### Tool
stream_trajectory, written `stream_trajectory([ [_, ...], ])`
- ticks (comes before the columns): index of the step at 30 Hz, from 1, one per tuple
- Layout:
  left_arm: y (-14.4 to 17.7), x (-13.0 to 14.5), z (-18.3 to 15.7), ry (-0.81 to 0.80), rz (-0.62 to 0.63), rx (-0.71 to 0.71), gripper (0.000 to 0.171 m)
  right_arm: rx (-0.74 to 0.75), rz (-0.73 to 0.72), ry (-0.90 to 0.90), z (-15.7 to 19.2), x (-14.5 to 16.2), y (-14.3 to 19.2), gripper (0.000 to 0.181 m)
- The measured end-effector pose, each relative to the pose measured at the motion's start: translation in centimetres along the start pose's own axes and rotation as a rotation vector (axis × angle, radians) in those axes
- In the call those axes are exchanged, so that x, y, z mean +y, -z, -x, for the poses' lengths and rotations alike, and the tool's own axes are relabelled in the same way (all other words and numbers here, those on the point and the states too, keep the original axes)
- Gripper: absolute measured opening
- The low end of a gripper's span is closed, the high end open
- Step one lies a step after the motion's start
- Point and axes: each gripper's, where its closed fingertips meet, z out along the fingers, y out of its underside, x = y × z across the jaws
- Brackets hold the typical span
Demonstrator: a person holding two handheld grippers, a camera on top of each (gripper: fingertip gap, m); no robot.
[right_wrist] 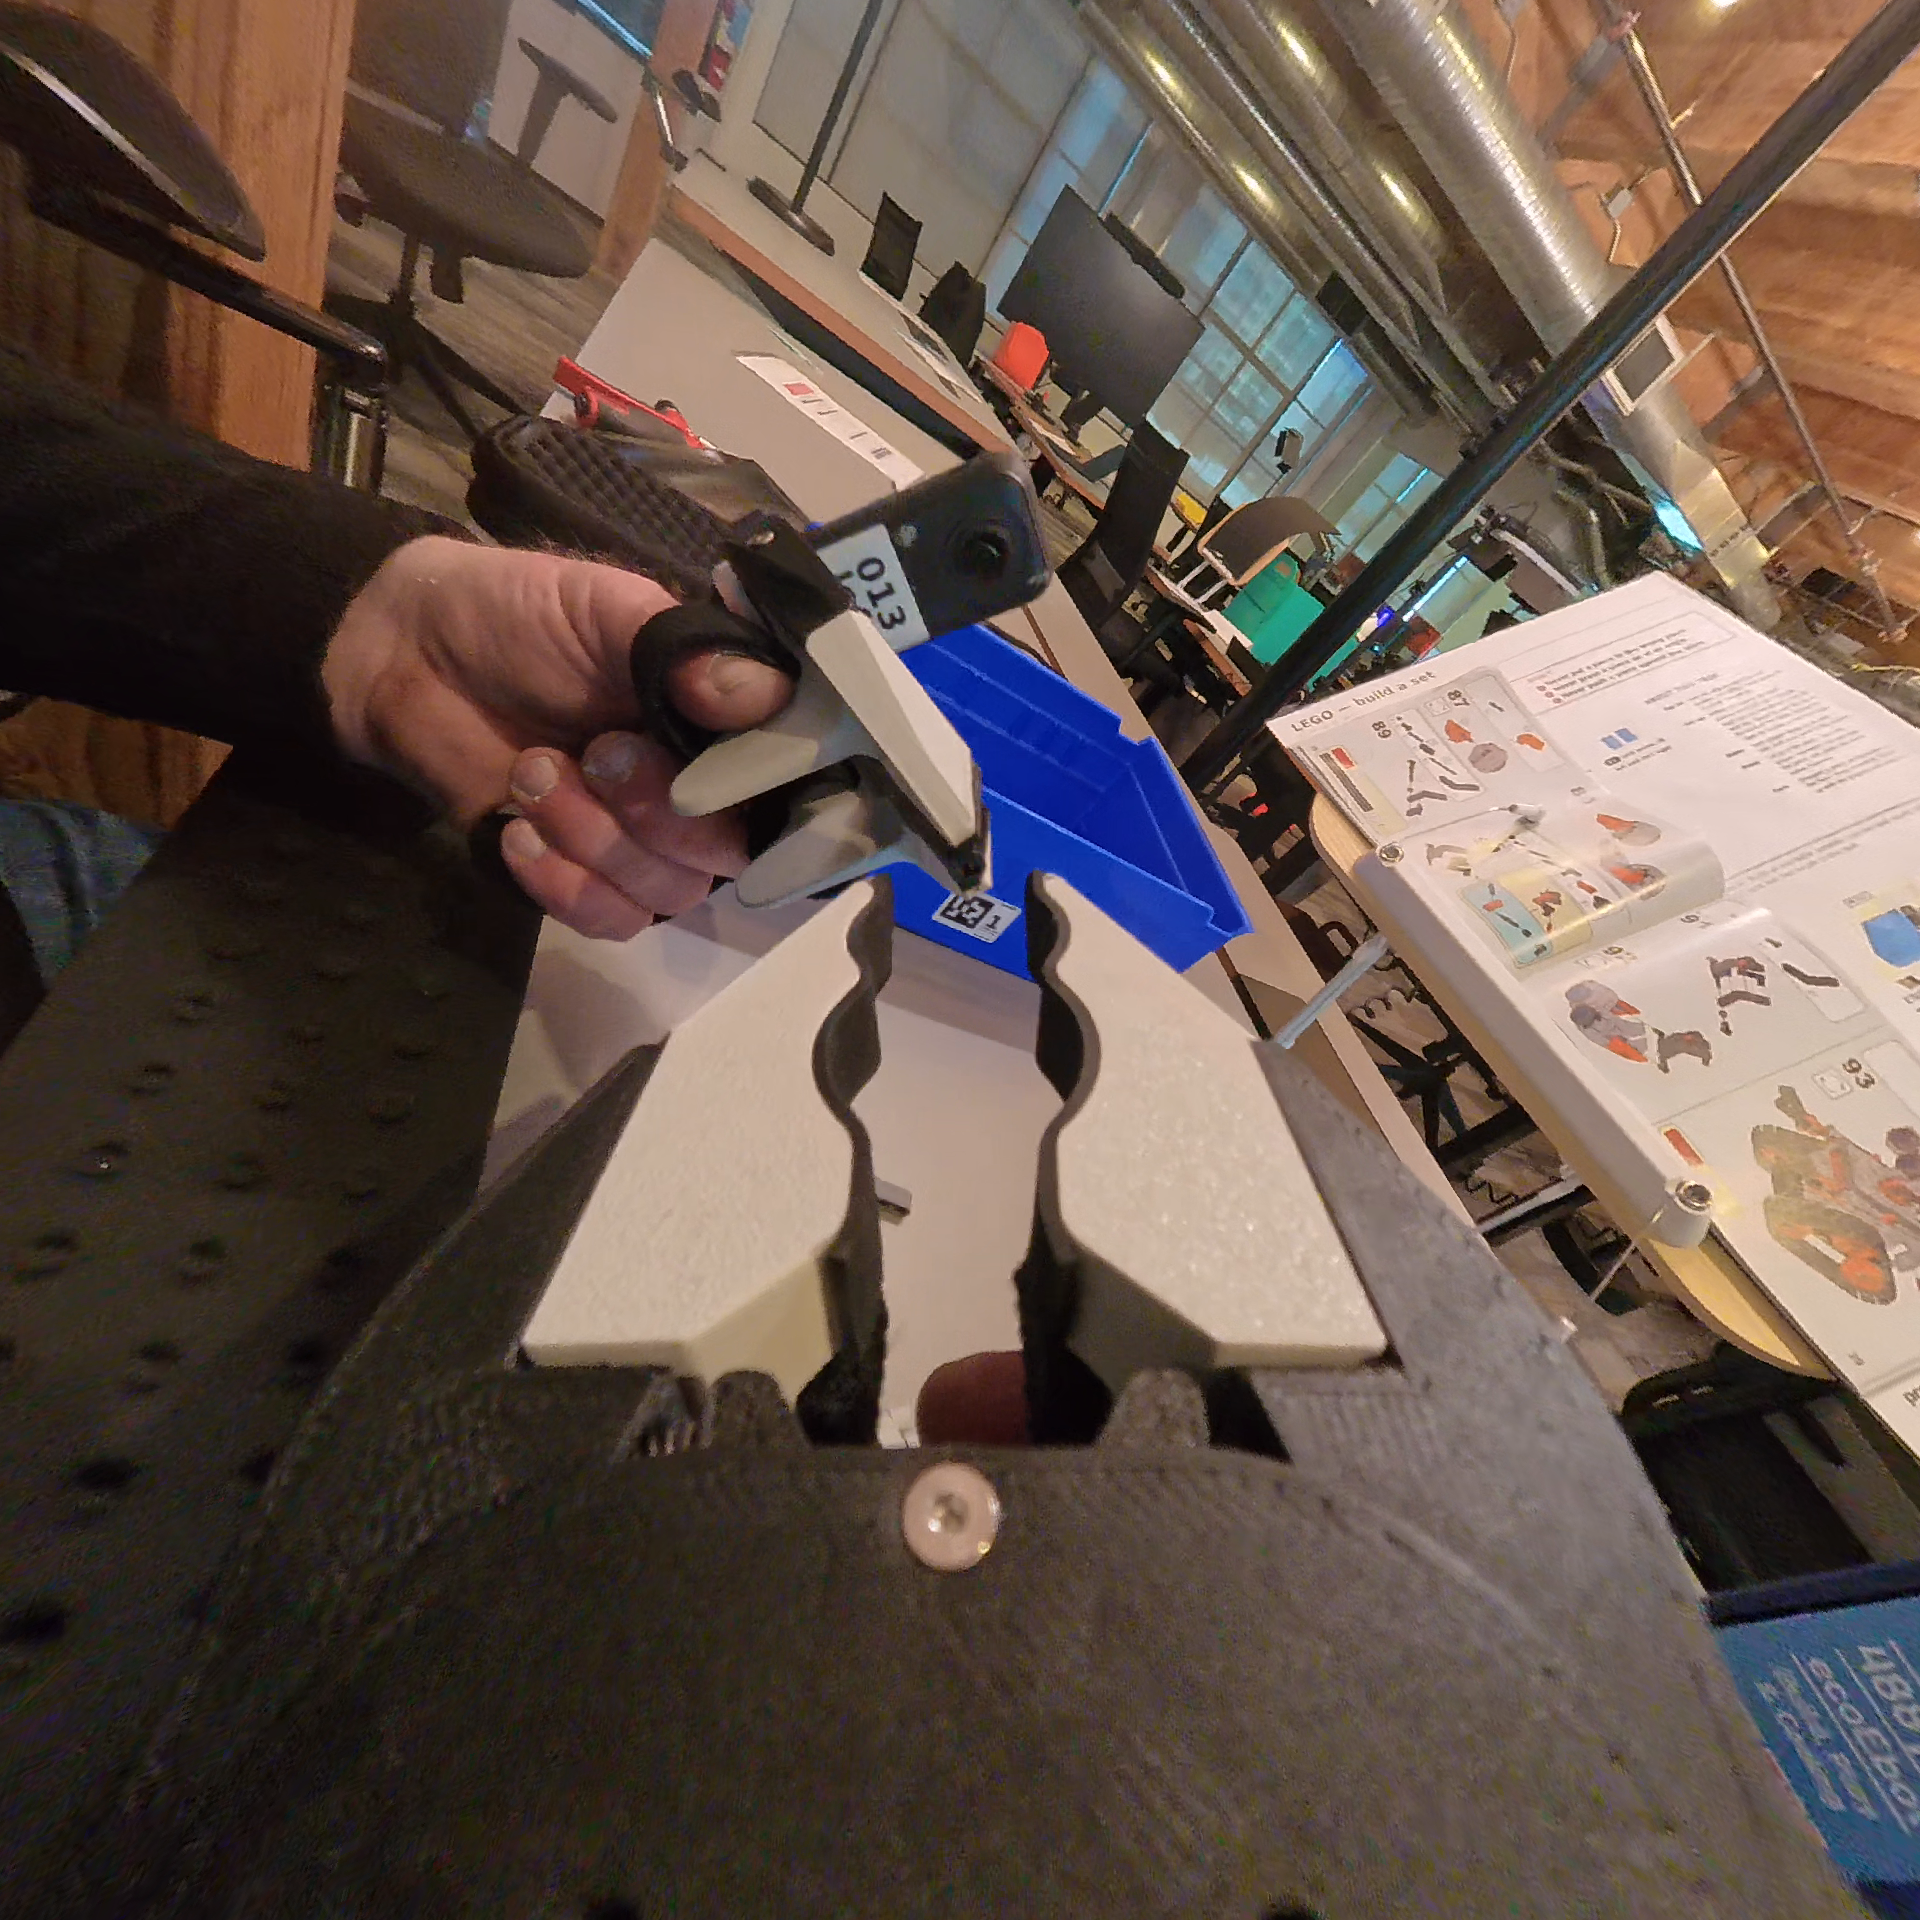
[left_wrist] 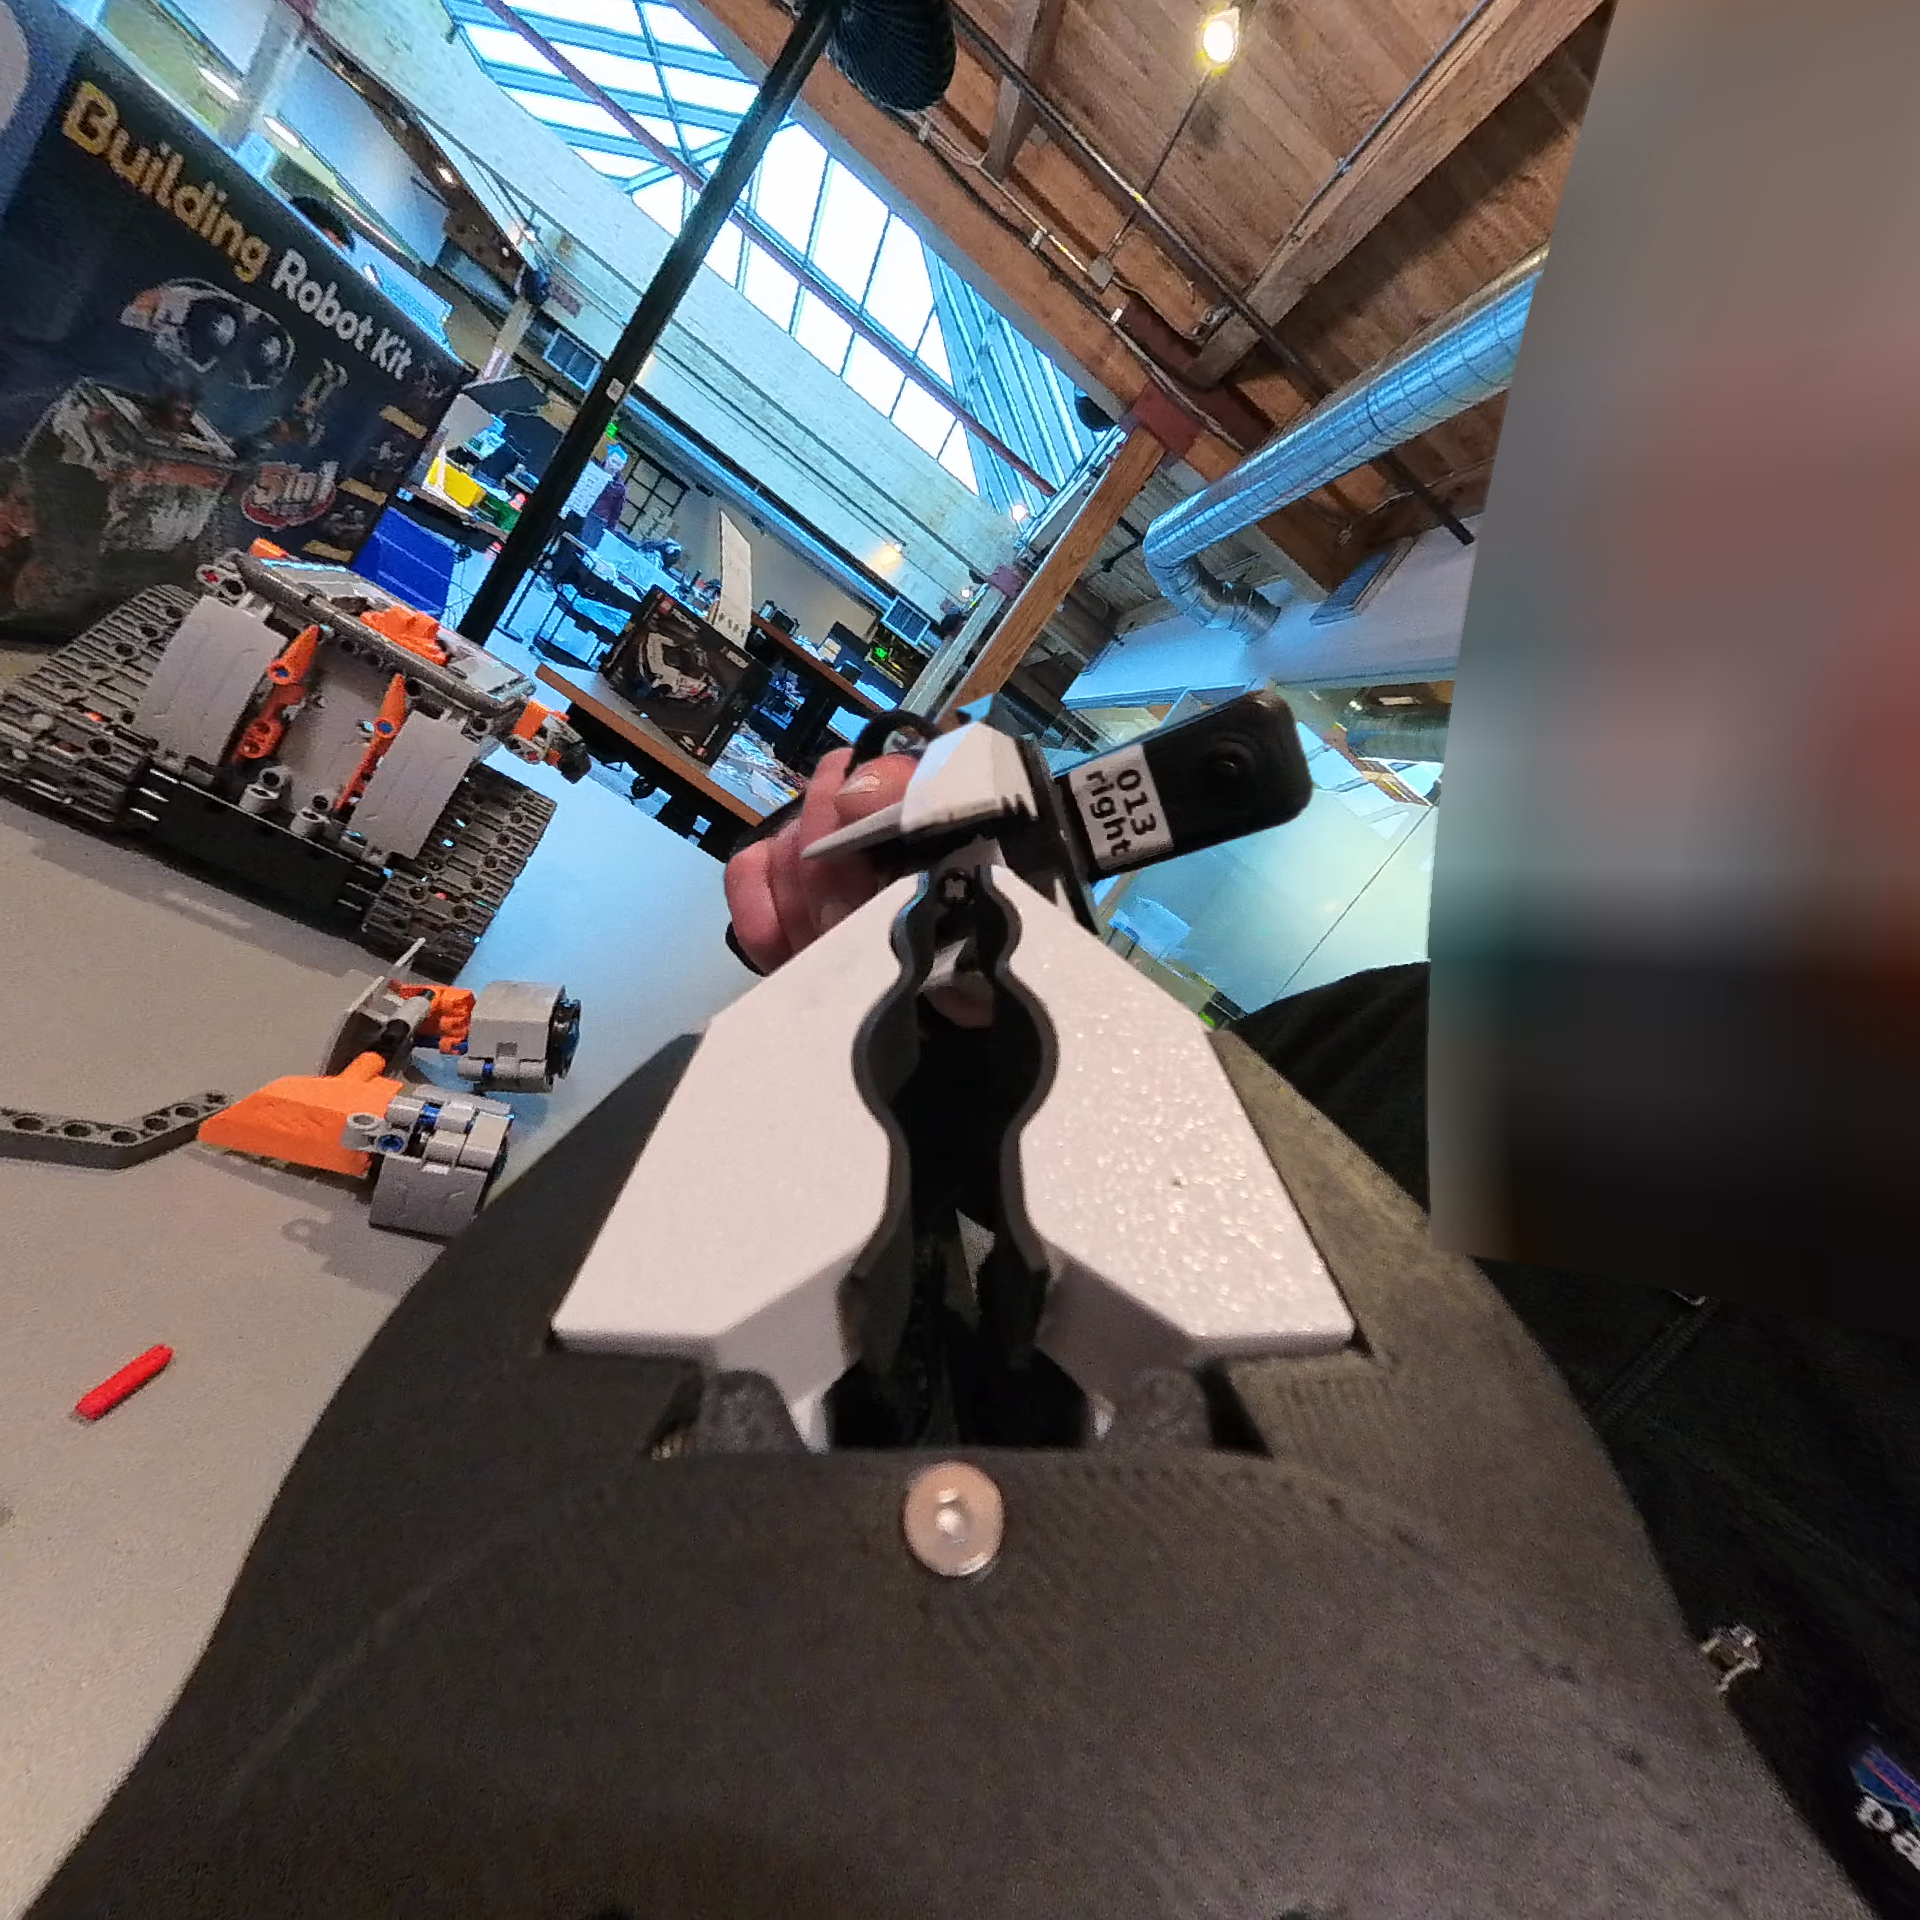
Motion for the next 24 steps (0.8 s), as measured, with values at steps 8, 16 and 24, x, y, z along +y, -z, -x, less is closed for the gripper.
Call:
stream_trajectory([
  [8,-0.5,0.9,-0.1,0.047,0.035,0.045,0.004,-0.011,0.021,0.061,0.5,0.2,0.0,0.006],
  [16,-0.6,1.2,-0.1,0.107,0.036,0.076,0.004,-0.014,0.018,0.108,0.8,0.2,0.2,0.006],
  [24,-0.8,1.1,-0.1,0.146,0.018,0.099,0.004,-0.02,0.021,0.118,1.0,0.2,0.3,0.005],
])
